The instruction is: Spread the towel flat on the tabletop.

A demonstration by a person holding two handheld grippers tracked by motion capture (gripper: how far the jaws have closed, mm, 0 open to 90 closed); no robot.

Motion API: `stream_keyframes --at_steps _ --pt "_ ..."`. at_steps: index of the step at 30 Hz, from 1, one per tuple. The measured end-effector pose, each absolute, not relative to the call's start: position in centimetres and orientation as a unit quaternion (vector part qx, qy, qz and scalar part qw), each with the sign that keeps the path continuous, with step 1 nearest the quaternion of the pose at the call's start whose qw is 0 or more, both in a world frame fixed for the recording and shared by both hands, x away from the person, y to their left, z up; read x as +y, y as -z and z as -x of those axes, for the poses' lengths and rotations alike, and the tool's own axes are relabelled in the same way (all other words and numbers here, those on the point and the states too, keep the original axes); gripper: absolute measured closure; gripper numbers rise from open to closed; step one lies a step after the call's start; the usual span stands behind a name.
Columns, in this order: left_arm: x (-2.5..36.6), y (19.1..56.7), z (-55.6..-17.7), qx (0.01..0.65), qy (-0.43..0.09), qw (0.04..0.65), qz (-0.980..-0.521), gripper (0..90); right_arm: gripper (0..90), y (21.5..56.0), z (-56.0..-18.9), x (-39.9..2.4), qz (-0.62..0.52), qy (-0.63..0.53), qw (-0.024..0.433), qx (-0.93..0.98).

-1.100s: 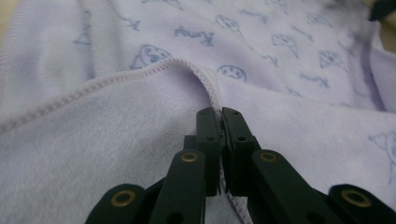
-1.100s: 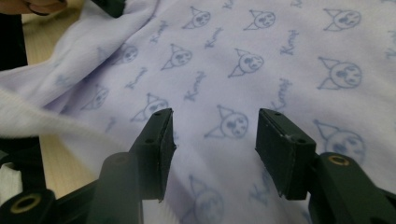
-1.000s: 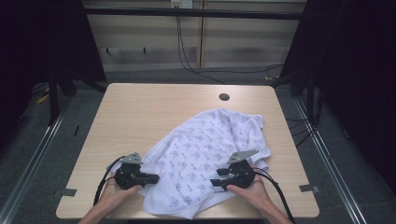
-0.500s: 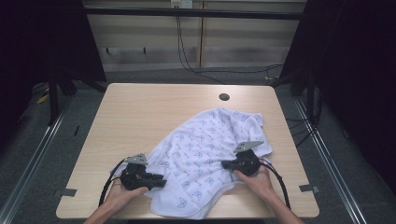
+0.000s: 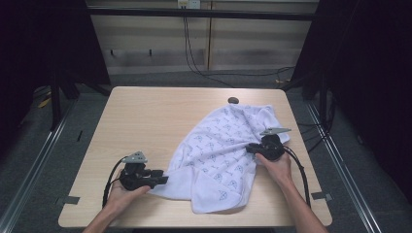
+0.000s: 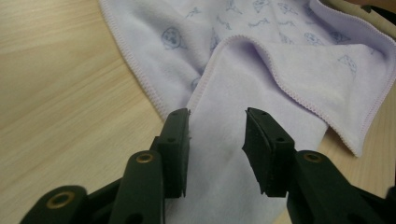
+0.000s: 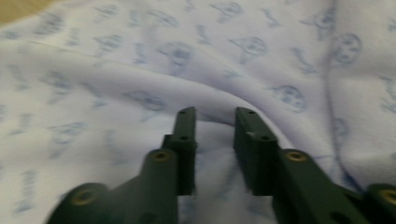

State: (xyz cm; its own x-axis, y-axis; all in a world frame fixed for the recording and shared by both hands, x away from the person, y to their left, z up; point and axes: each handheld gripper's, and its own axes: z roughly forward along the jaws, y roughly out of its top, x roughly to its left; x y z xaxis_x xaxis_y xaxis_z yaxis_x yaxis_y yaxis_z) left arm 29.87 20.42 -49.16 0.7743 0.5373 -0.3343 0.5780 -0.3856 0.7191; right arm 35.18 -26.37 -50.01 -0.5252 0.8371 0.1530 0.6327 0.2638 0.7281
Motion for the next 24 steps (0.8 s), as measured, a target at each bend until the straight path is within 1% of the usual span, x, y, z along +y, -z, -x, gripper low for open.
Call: stream_keyframes --at_steps 2,3,6,8,9,10,12,14,15,16,18,21,23,24 --pt "21.3 49.1 -29.7 0.338 0.015 0.445 -0.829 58.9 61.4 48.9 -33.8 -25.8 -0.455 -0.405 0.124 0.783" --pt "21.7 49.1 -29.7 0.342 0.012 0.446 -0.827 58.1 60.3 48.2 -32.9 -25.4 -0.448 -0.417 0.123 0.781" --pt "23.2 48.9 -29.7 0.357 0.002 0.454 -0.816 55.1 59.9 46.6 -29.9 -23.5 -0.414 -0.444 0.103 0.788" --pt "24.3 48.5 -29.9 0.370 -0.001 0.466 -0.804 55.1 60.3 46.3 -27.9 -22.0 -0.385 -0.462 0.073 0.796" --pt "24.3 48.5 -29.9 0.370 -0.001 0.466 -0.804 55.2 60.3 46.3 -27.9 -22.0 -0.385 -0.462 0.073 0.796" --pt "25.0 48.5 -30.0 0.376 0.002 0.476 -0.795 55.6 61.7 46.5 -26.1 -19.9 -0.358 -0.468 0.040 0.807" --pt "25.3 48.7 -29.9 0.381 0.003 0.473 -0.794 55.6 62.2 47.0 -25.2 -18.3 -0.337 -0.461 0.018 0.821" --pt "25.3 48.9 -29.8 0.380 0.008 0.467 -0.798 55.4 62.8 47.8 -24.5 -16.5 -0.315 -0.453 -0.005 0.834" --pt "25.3 48.9 -29.8 0.380 0.008 0.467 -0.798 55.0 62.8 47.8 -24.5 -16.5 -0.315 -0.453 -0.005 0.834" --pt "25.1 49.0 -29.6 0.373 0.013 0.464 -0.803 54.1 62.9 48.4 -24.2 -14.5 -0.287 -0.451 -0.031 0.845" --pt "24.7 49.1 -29.5 0.367 0.017 0.458 -0.810 52.2 63.1 48.7 -24.2 -13.3 -0.262 -0.455 -0.052 0.849" --pt "24.3 49.3 -29.1 0.361 0.017 0.445 -0.819 50.6 61.1 49.4 -24.1 -11.8 -0.249 -0.443 -0.059 0.859" --pt "24.2 49.3 -29.1 0.360 0.016 0.439 -0.823 50.6 57.3 49.8 -24.0 -11.1 -0.242 -0.428 -0.047 0.869" --pt "24.2 49.4 -29.1 0.361 0.015 0.436 -0.825 50.9 56.2 50.0 -23.8 -10.9 -0.241 -0.427 -0.049 0.870"
